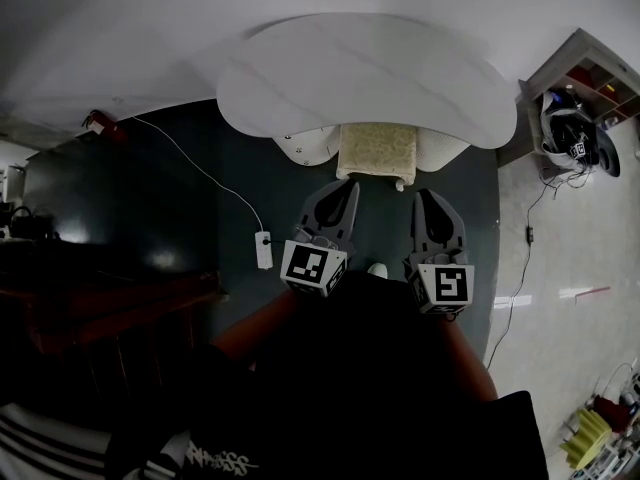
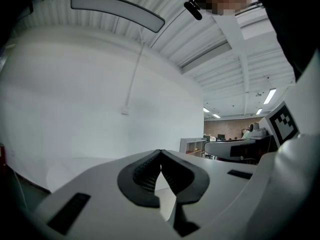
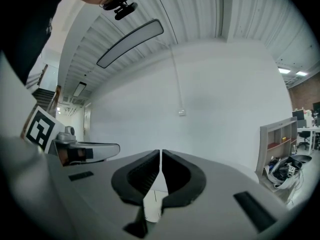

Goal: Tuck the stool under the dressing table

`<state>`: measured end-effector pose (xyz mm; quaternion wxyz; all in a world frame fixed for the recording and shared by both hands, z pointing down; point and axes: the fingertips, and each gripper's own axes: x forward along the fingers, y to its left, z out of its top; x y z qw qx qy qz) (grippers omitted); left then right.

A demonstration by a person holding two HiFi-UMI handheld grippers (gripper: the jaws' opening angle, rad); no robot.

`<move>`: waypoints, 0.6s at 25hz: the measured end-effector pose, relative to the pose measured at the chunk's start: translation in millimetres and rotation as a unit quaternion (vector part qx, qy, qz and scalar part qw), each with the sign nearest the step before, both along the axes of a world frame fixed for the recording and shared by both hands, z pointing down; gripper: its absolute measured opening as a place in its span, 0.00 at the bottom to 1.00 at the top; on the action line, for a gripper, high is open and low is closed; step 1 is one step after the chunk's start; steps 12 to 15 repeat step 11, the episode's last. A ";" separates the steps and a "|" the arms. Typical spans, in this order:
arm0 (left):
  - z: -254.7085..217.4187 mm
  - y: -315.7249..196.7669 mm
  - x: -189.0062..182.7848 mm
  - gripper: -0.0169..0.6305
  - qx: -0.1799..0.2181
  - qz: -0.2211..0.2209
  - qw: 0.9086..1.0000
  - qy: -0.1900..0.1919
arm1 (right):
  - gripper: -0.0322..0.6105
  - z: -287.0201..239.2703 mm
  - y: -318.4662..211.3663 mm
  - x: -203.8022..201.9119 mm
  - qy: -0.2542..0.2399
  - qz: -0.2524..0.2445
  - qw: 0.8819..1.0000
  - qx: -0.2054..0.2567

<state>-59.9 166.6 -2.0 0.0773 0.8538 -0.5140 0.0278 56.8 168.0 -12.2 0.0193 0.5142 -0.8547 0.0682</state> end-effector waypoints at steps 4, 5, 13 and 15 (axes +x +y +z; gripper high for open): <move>-1.7 -1.3 11.2 0.05 0.001 -0.007 1.000 0.001 | 0.12 -0.2 -1.7 8.8 -0.002 -0.004 1.000 -0.005; -1.8 -0.3 15.0 0.05 0.002 -0.008 1.000 0.000 | 0.11 0.3 -1.0 11.4 -0.001 -0.005 1.000 -0.007; 6.8 1.7 41.9 0.05 -0.005 -0.009 1.000 -0.002 | 0.11 9.6 -0.8 35.5 0.002 -0.011 1.000 -0.013; 6.8 1.7 41.9 0.05 -0.005 -0.009 1.000 -0.002 | 0.11 9.6 -0.8 35.5 0.002 -0.011 1.000 -0.013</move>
